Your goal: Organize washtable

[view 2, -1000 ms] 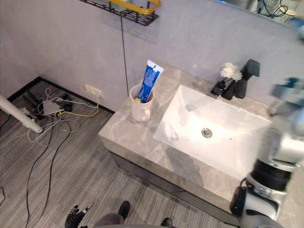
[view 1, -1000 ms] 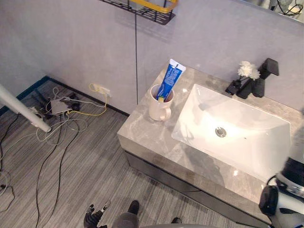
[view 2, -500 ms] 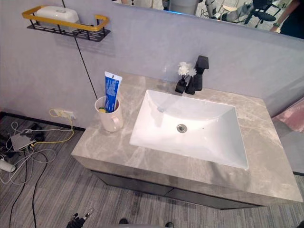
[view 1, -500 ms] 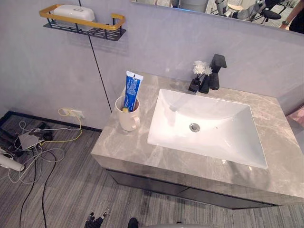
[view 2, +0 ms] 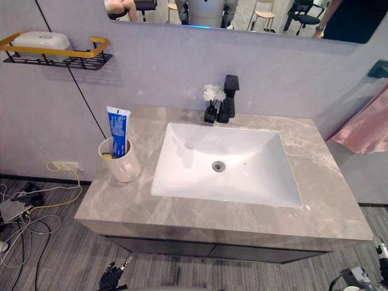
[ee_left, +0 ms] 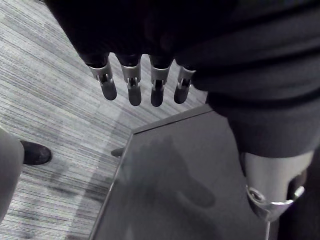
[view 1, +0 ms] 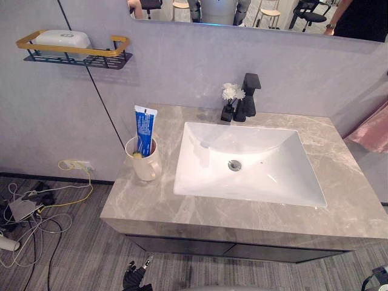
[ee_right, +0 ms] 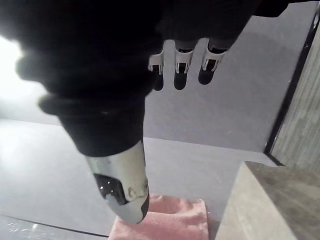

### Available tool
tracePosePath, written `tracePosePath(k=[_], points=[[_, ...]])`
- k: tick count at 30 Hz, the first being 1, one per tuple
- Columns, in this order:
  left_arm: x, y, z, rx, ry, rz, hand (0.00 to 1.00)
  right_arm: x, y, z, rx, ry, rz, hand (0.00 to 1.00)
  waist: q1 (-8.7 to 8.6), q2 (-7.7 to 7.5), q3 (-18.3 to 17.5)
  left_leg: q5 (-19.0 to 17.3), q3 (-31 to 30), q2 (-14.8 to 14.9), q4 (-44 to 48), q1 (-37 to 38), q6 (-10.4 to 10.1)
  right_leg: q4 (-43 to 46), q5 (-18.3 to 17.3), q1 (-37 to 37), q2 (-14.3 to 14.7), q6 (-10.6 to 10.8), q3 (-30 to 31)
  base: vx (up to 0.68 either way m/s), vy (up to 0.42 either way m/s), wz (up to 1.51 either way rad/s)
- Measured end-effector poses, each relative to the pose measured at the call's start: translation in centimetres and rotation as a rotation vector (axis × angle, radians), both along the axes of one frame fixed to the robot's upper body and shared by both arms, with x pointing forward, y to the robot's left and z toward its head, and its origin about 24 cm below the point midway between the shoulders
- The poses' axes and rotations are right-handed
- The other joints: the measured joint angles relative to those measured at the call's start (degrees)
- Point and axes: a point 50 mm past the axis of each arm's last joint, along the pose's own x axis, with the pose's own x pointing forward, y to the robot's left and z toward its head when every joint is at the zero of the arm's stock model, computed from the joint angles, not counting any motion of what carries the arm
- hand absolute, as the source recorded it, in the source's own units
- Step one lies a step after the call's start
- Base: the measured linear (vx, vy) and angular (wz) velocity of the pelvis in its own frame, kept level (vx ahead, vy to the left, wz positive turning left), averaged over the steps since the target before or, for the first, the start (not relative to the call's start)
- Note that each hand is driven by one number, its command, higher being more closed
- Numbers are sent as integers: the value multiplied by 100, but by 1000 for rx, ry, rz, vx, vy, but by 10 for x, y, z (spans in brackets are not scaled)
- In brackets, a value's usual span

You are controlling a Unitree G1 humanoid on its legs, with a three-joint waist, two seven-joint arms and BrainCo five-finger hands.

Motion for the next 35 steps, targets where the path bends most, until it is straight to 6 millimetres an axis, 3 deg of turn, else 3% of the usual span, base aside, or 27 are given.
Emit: tracePosePath(k=[5,7,11,19,24,35], points=[[4,-2,1,5,-11,-3,0,2,17,-48,216,50,42,0,23,43,114,-62,285,18,5,162,11,123,-1,35,-27,0,15,57,37,-10],[6,-5,1,-3,-13,-14,0,-2,31,-78,352,101,83,0,24,73,160,-73,348,14,-9,236,-2,137,-2,68,-38,-1,26,13,18,-12],[7,-9,-1,-14,-6,-30,0,-15,49,-108,509,176,134,0,29,145,206,-120,396,12,-27,249,9,138,-43,100,-45,31,25,-11,-2,-3],[9,-14,-3,-25,3,-55,0,-30,78,-140,697,279,220,0,179,204,224,-10,405,-10,-308,441,-3,201,-159,129,-48,56,4,1,-8,0],[10,-14,-4,-23,11,-76,0,-26,102,-155,801,360,367,0,187,189,222,65,289,-25,-445,465,-8,166,-158,166,-2,56,-96,39,-21,11],[15,-9,-6,-4,34,-165,0,-22,137,-172,908,496,534,0,187,-32,288,179,103,-83,-627,532,-25,-113,-84,360,16,82,-188,26,-16,7]])
